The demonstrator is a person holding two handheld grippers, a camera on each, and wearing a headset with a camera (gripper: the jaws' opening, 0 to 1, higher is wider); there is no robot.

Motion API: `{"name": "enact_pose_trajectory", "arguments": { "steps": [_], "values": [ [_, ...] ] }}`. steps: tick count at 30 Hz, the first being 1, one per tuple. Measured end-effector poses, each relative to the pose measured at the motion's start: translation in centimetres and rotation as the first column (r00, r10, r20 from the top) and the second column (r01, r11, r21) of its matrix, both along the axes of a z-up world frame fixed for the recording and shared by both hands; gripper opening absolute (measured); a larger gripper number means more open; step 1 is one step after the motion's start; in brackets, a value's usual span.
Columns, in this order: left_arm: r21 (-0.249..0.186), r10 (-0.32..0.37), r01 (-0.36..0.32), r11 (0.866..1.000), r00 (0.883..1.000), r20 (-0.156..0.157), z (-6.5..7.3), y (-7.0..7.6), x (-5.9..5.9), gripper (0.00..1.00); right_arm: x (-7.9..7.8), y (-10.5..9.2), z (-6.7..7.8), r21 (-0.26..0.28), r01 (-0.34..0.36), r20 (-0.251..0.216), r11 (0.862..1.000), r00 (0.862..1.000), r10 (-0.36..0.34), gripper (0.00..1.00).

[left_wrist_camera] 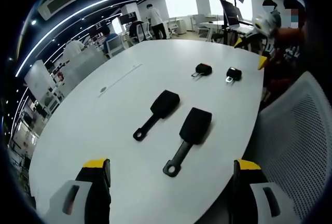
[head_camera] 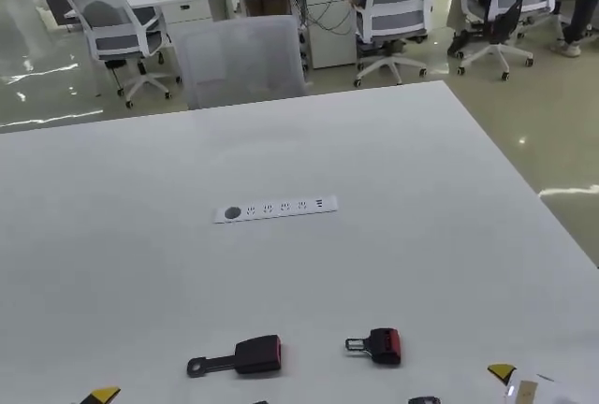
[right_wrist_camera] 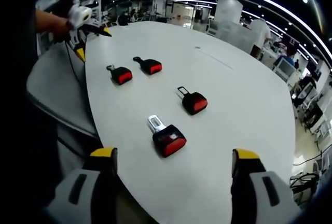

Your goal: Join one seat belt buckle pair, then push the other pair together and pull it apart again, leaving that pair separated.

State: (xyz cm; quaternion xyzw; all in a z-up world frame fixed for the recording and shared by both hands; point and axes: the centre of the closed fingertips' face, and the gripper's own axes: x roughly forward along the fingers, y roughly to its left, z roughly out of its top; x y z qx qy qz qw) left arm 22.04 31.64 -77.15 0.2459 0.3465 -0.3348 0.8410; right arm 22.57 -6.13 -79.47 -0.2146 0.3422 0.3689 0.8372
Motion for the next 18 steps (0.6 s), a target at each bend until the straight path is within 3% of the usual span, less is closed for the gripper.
{"name": "enact_pose_trajectory", "arguments": {
  "steps": [6, 11, 18],
  "values": [
    [-0.003, -0.005, 0.005, 1.0, 1.0, -0.011, -0.2, -0.2, -0.3, 1.0, 0.0, -0.5, 0.4, -0.014, -0.035, 0.03, 0.999, 0.999, 0.036, 0.86],
    [-0.006, -0.002, 0.002, 1.0, 1.0, -0.006, -0.2, -0.4, 0.0, 1.0, 0.0, -0.8, 0.6, -0.009, -0.021, 0.031, 1.0, 0.999, 0.021, 0.84],
    [0.014, -0.008, 0.008, 1.0, 0.999, -0.032, -1.5, 0.0, -1.1, 1.0, 0.0, -0.7, 0.5, -0.012, -0.025, 0.02, 1.0, 0.999, 0.025, 0.86]
  ]
}}
